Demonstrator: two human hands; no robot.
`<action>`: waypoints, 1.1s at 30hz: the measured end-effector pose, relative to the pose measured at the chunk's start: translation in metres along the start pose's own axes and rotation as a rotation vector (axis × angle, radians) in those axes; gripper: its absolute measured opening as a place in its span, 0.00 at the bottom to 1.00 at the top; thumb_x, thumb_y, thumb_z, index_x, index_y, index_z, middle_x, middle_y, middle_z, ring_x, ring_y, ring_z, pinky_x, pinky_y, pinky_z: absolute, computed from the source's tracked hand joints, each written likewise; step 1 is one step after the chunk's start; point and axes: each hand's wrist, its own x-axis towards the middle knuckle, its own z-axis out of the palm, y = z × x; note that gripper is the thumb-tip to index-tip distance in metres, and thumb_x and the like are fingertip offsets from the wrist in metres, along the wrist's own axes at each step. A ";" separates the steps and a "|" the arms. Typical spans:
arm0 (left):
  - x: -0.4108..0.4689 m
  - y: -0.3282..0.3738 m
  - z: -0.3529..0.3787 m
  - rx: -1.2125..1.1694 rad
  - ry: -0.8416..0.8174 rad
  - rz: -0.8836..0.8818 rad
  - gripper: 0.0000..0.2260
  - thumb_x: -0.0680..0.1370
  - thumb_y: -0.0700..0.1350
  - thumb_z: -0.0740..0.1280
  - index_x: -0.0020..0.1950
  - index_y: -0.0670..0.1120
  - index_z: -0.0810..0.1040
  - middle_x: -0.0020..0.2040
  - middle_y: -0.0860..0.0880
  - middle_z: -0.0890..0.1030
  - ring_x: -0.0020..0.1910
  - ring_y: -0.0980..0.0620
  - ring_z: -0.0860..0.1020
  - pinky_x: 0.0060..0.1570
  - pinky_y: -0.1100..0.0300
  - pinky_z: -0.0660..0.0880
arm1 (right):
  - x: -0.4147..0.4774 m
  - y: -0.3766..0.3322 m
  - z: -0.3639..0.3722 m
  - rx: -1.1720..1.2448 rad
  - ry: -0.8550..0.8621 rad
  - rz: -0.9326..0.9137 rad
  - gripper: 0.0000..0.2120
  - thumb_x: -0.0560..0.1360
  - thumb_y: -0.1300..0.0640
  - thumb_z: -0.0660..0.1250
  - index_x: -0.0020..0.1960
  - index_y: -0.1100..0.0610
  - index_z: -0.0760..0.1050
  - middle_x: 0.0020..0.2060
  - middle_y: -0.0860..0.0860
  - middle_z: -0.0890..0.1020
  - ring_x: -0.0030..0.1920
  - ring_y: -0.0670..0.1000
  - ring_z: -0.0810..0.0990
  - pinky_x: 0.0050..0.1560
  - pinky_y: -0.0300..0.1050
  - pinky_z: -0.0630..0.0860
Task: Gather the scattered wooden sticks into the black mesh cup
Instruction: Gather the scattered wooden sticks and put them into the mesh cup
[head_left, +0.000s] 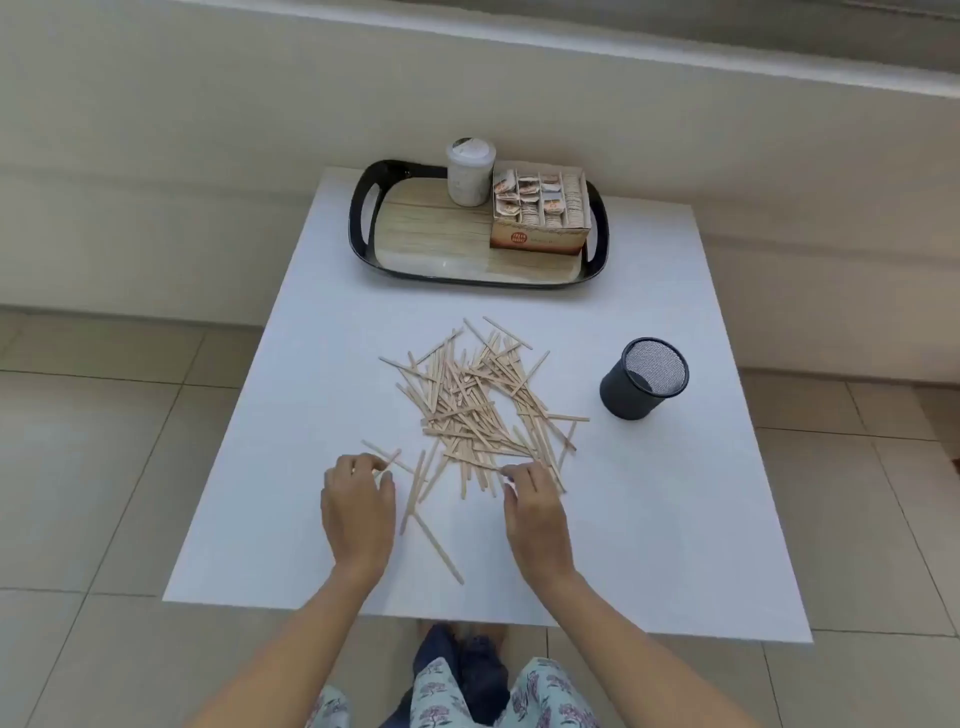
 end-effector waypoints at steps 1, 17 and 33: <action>0.002 -0.004 -0.003 -0.026 -0.004 -0.035 0.04 0.76 0.37 0.69 0.50 0.39 0.80 0.49 0.42 0.80 0.48 0.43 0.75 0.44 0.52 0.74 | -0.001 -0.003 0.005 0.043 -0.038 0.001 0.08 0.77 0.66 0.65 0.55 0.61 0.78 0.49 0.54 0.80 0.50 0.52 0.79 0.48 0.40 0.79; 0.006 -0.021 -0.002 -0.013 -0.098 -0.180 0.03 0.78 0.39 0.66 0.46 0.39 0.76 0.45 0.44 0.76 0.41 0.46 0.76 0.37 0.55 0.73 | -0.003 -0.067 0.030 -0.186 -0.503 0.066 0.13 0.75 0.69 0.57 0.35 0.56 0.63 0.42 0.56 0.75 0.40 0.51 0.67 0.32 0.42 0.59; 0.006 -0.020 0.012 0.179 -0.166 -0.199 0.06 0.73 0.31 0.59 0.46 0.37 0.73 0.44 0.39 0.73 0.37 0.47 0.66 0.32 0.57 0.64 | 0.030 -0.072 0.036 0.372 -0.319 0.600 0.12 0.80 0.66 0.49 0.57 0.57 0.67 0.47 0.49 0.72 0.42 0.48 0.72 0.34 0.38 0.65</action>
